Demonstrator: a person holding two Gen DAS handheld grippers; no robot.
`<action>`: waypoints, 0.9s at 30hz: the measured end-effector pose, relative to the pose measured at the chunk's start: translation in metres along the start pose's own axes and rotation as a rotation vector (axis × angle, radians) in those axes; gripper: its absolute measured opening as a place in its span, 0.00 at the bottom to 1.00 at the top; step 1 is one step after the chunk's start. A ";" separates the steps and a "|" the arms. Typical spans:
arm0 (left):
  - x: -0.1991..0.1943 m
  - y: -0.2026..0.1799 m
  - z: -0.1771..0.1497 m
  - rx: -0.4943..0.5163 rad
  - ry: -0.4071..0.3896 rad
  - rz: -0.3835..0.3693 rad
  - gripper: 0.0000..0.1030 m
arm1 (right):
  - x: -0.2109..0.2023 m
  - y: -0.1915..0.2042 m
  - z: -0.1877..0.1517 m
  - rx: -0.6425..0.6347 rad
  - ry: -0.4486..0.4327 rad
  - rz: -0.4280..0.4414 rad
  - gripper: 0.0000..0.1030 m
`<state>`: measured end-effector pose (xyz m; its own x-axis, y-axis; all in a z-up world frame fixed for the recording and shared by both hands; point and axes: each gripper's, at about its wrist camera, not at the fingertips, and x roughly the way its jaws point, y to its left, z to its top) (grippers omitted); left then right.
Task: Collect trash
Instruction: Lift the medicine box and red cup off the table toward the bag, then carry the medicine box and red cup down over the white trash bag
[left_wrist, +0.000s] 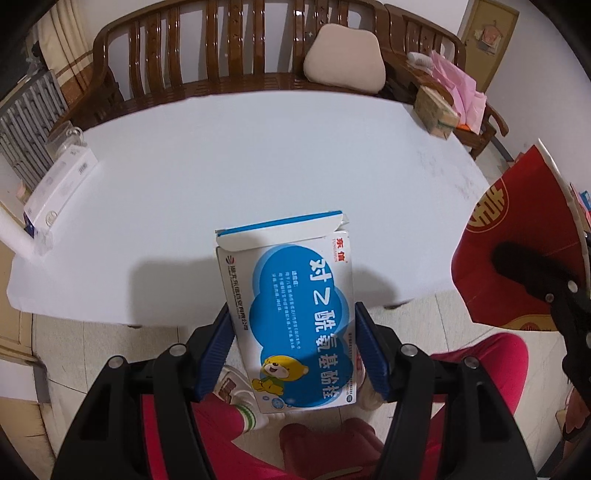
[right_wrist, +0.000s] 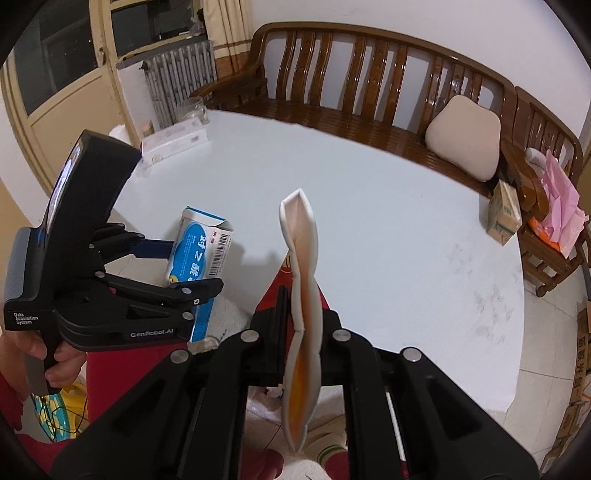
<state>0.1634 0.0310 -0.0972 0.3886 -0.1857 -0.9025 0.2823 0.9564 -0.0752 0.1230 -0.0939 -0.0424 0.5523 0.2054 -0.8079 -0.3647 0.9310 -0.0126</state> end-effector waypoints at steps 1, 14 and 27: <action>0.002 0.000 -0.003 -0.001 0.004 -0.001 0.60 | 0.002 0.003 -0.005 -0.002 0.007 -0.002 0.09; 0.023 0.001 -0.050 -0.018 0.042 -0.037 0.60 | 0.026 0.023 -0.062 0.011 0.075 0.015 0.09; 0.062 -0.011 -0.084 0.013 0.087 -0.037 0.60 | 0.070 0.038 -0.105 0.014 0.169 0.052 0.09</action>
<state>0.1108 0.0278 -0.1880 0.2997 -0.2002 -0.9328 0.3065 0.9461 -0.1046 0.0691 -0.0759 -0.1608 0.3989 0.2010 -0.8947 -0.3785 0.9248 0.0391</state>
